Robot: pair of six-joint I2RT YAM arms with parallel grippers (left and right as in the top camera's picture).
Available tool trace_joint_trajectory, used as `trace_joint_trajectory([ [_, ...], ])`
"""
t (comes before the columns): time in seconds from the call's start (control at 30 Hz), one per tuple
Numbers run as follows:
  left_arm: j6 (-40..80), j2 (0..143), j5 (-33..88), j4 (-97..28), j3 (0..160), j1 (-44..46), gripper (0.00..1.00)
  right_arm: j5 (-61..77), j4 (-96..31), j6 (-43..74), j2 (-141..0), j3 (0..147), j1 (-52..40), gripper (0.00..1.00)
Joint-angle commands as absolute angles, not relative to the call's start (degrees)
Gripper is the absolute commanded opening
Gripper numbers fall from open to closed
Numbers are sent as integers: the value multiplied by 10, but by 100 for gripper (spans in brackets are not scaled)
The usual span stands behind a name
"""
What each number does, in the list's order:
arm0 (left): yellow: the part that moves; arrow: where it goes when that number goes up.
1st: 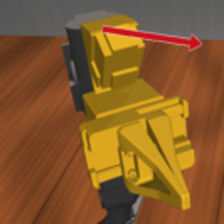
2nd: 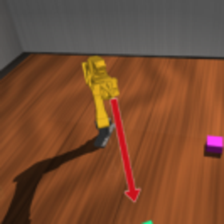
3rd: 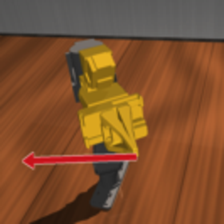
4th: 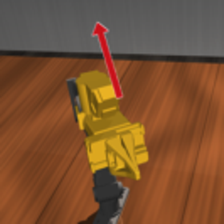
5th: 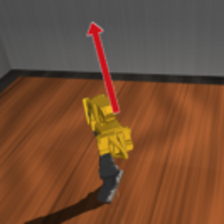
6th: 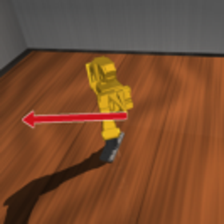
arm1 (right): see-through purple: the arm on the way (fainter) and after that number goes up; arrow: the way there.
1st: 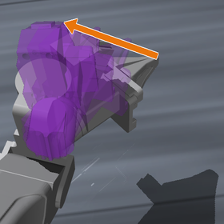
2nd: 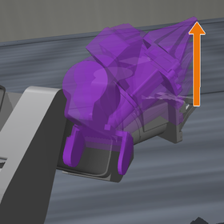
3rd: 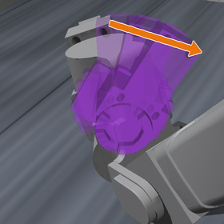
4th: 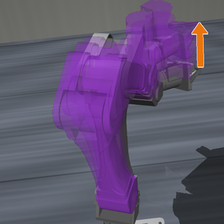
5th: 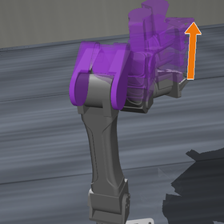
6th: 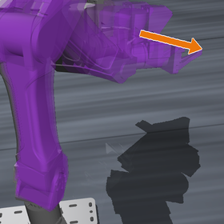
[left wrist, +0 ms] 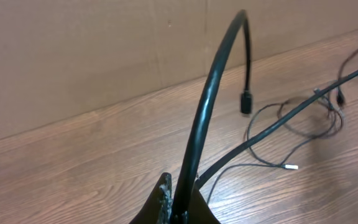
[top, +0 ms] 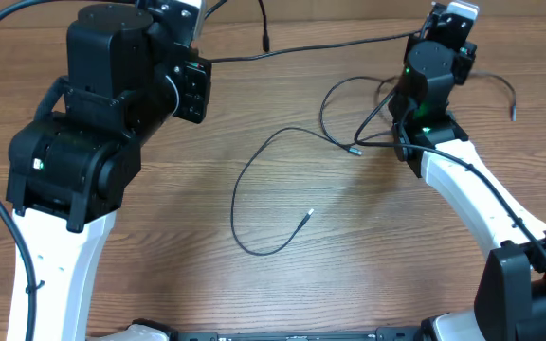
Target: Untangle cables
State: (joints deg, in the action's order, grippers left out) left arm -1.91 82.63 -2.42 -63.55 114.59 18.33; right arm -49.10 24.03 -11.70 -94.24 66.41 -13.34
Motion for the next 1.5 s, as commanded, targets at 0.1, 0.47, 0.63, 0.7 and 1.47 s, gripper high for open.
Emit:
trace_joint_trajectory([
  [0.1,-23,829,-35,-640,1157,179,4,-514,281,-191,-898,672,-184,4],
  [0.47,-23,892,-15,-659,1157,179,4,-432,196,-178,-850,672,-350,4],
  [0.63,-24,911,-22,-662,1157,179,4,-280,89,-121,-828,672,-384,8],
  [0.7,-27,911,-26,-658,1157,179,4,-209,49,-101,-822,672,-378,10],
  [1.47,-18,911,-40,-673,1157,179,4,420,-203,-238,-760,672,-262,17],
])
